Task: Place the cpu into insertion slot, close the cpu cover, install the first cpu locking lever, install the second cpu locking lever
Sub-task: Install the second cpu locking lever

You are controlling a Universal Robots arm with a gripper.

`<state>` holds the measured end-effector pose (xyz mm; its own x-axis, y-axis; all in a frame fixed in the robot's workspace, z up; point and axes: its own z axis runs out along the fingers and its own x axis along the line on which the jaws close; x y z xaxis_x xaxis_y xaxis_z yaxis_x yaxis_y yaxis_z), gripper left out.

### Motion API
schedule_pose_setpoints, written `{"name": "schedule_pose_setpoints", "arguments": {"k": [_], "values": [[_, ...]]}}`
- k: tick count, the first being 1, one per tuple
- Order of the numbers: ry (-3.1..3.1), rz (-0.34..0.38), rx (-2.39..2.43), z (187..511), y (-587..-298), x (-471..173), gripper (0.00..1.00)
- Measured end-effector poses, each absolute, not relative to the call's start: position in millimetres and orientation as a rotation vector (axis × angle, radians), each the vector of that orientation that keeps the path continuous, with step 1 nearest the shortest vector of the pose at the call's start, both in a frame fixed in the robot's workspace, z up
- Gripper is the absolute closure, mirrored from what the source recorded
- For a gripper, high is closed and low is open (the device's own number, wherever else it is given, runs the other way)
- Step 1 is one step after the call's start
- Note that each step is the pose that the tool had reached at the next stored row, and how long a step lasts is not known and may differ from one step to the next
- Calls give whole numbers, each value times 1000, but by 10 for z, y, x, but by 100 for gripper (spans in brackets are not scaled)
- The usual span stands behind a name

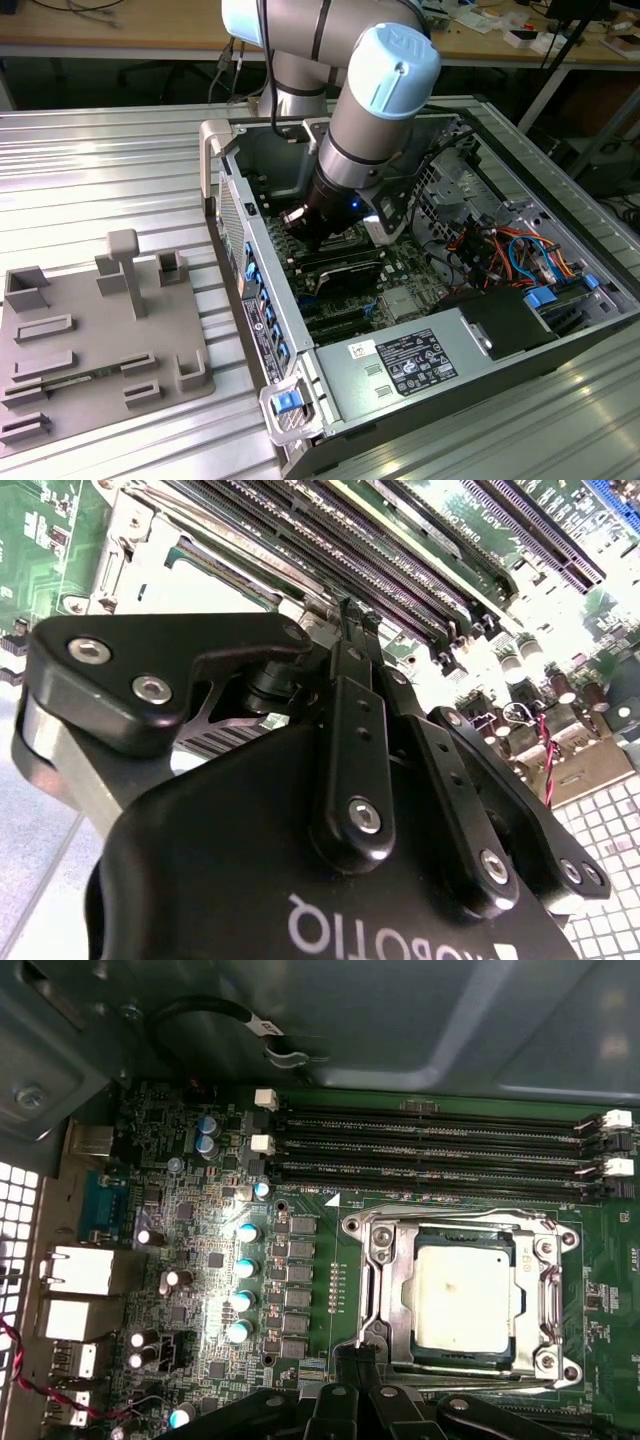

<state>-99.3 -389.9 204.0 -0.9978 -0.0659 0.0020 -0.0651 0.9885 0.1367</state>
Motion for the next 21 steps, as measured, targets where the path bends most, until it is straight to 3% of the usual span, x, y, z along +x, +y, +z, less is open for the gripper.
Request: {"name": "schedule_pose_setpoints", "arguments": {"k": [16,21], "values": [[-3126,-213,103,2011,-3853,-993,89],[-3127,-184,103,2005,-3852,-993,89]]}}
